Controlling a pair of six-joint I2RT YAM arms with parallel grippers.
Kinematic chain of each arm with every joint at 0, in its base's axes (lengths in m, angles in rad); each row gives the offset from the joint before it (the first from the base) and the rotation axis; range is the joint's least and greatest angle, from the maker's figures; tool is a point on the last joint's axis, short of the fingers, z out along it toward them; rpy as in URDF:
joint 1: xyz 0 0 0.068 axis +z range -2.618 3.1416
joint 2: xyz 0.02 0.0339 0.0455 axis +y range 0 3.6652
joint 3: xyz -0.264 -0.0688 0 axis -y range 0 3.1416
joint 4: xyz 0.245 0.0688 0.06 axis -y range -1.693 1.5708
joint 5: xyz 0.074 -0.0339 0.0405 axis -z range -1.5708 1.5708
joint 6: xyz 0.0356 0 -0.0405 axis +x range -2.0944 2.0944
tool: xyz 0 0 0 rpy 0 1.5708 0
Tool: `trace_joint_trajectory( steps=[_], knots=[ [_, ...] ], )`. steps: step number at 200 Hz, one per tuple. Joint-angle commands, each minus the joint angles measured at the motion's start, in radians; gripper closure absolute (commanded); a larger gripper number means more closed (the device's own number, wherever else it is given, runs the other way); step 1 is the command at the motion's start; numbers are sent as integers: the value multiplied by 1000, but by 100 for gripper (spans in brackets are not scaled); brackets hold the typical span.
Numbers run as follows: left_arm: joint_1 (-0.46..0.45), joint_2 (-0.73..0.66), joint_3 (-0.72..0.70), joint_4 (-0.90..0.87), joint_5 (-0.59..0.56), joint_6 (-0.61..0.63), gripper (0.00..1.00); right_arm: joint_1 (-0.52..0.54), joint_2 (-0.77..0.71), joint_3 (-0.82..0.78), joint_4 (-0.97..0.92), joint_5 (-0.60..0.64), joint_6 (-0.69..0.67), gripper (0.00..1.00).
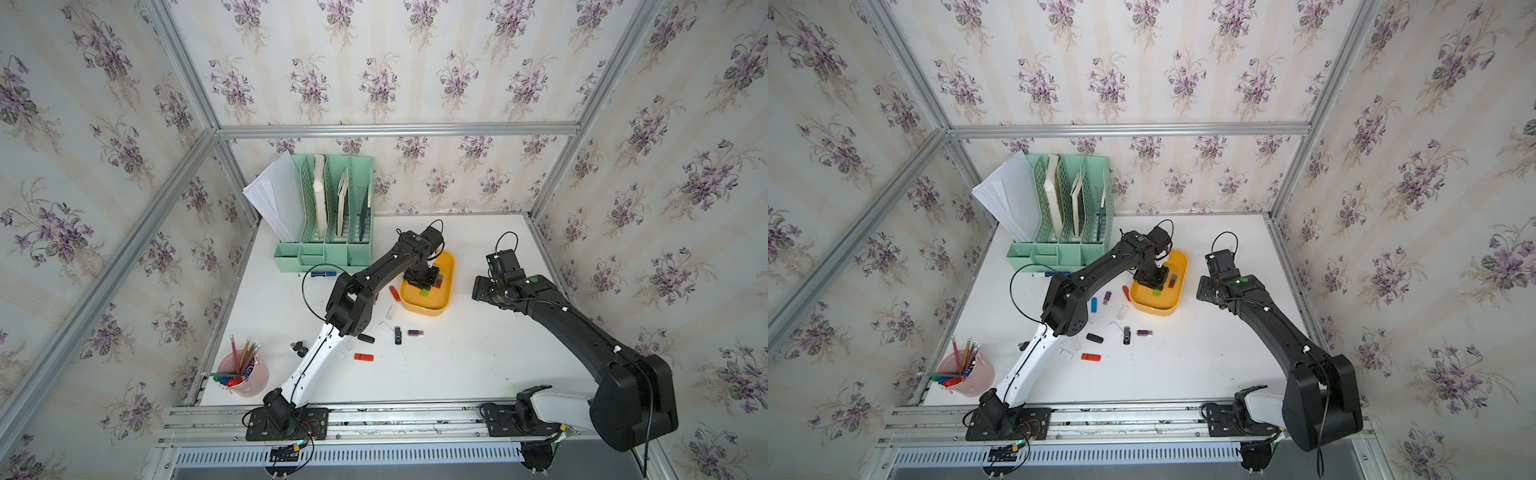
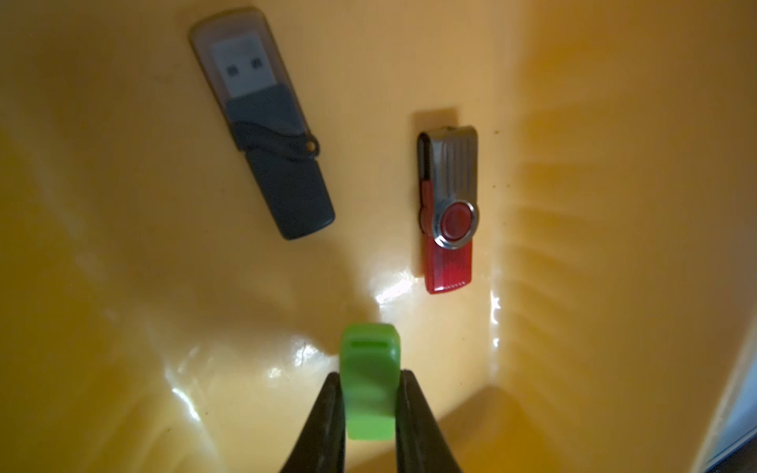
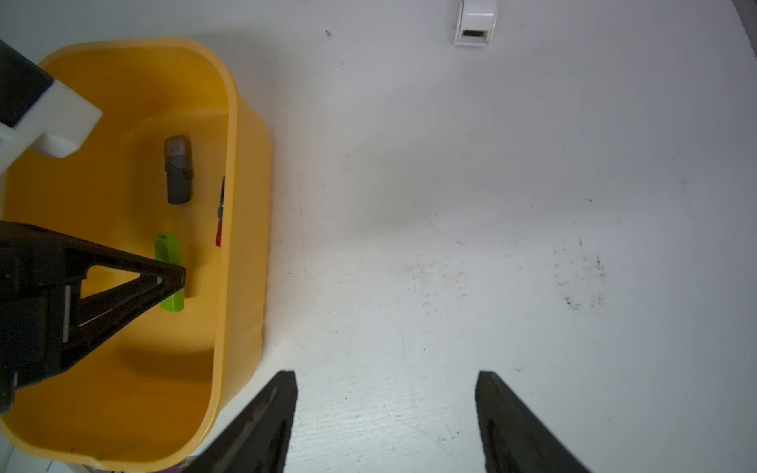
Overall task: Put the usb flash drive into the storage box
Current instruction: Place the USB flash in the storage box, then pick up the USB flash from the center of the board.
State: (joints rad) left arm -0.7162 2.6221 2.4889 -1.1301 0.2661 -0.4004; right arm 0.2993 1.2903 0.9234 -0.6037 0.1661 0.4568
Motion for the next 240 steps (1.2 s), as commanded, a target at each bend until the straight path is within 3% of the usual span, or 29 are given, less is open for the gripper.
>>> trace_joint_trajectory(
  steps=[1,74,122,146,192,216,240],
  knots=[
    [-1,7,9,12,3,-2,77,1,-6,-4,-7,-5,10,26],
    [-5,6,12,15,-3,-1,62,5,-22,-21,-4,-19,-7,26],
    [14,-142,-24,-12,-24,5,49,58,-55,-14,-26,-24,-1,24],
    [52,-322,-200,-17,-75,13,46,116,-57,-18,-40,-20,22,23],
    [158,-650,-687,43,-165,19,36,231,-68,-20,-50,-6,83,23],
    [208,-739,-889,116,-168,15,35,349,-47,-4,-70,13,119,22],
    [234,-754,-988,164,-178,12,35,427,-21,2,-82,24,167,22]
  ],
)
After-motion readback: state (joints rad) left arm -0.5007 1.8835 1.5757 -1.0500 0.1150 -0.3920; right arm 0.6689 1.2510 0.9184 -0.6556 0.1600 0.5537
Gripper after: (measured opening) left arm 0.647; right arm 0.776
